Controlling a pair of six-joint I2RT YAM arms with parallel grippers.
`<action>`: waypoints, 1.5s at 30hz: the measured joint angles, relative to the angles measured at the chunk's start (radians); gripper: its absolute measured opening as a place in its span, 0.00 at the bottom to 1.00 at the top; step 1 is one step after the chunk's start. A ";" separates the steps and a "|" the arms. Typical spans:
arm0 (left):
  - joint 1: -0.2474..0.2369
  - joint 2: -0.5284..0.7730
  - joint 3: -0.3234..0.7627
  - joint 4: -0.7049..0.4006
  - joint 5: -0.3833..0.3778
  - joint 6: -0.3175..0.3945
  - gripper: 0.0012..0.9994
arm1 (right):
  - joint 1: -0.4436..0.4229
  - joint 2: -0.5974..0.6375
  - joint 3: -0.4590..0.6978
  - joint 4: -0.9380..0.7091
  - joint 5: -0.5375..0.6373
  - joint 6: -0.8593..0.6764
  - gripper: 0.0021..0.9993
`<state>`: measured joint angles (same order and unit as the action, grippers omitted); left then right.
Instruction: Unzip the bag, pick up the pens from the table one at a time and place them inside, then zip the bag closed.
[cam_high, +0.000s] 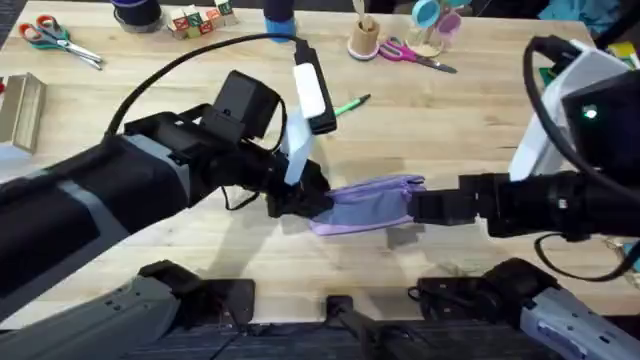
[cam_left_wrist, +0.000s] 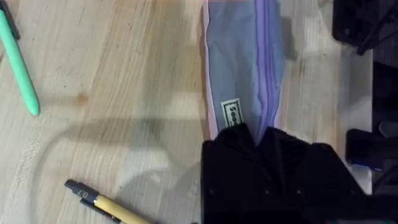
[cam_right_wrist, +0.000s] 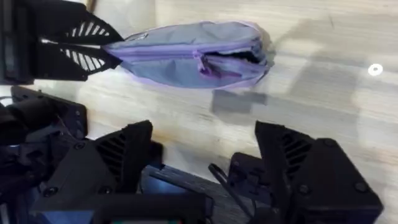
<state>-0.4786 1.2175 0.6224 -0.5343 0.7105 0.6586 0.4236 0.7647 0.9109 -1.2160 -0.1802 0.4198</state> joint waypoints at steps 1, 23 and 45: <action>0.000 0.000 0.000 0.000 0.000 0.000 0.04 | 0.000 0.000 -0.007 0.009 0.000 0.000 1.00; 0.000 0.000 0.000 0.000 0.000 0.000 0.04 | 0.000 0.000 -0.206 0.267 0.000 0.015 1.00; 0.000 0.000 0.000 0.000 -0.001 0.000 0.04 | 0.000 0.141 -0.219 0.401 0.004 0.021 0.86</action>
<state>-0.4786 1.2175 0.6224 -0.5343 0.7097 0.6586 0.4236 0.9060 0.6922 -0.8154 -0.1764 0.4413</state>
